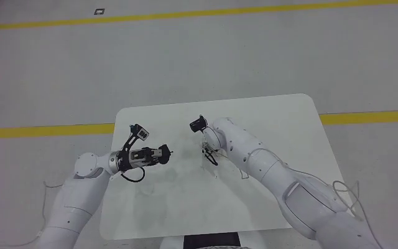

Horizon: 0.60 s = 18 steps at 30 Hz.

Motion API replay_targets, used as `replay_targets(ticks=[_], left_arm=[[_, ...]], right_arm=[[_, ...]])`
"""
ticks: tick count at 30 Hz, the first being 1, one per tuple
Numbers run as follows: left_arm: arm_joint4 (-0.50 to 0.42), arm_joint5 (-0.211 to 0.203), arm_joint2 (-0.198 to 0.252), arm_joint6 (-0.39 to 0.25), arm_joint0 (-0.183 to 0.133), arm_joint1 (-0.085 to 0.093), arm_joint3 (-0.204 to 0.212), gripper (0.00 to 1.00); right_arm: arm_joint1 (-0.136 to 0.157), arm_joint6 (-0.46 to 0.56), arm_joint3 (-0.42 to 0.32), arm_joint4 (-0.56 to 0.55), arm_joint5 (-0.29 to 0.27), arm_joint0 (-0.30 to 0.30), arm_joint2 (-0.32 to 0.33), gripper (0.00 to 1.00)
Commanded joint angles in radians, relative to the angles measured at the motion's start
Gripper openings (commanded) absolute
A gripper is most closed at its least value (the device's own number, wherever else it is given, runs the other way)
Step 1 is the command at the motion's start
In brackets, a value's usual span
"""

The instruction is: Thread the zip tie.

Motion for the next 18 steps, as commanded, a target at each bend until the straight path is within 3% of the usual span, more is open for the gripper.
replay_targets(ticks=[1,8,18], left_arm=[[0.000,0.000,0.000,0.000,0.000,0.000,0.000,0.00],[0.000,0.000,0.000,0.000,0.000,0.000,0.000,0.00],[0.000,0.000,0.000,0.000,0.000,0.000,0.000,0.00]], right_arm=[[-0.002,0.000,0.001,-0.004,0.002,-0.001,0.001,0.00],[0.001,0.010,-0.033,-0.028,0.012,-0.010,0.018,0.00],[0.050,0.048,-0.206,-0.057,-0.018,-0.078,0.116,0.00]])
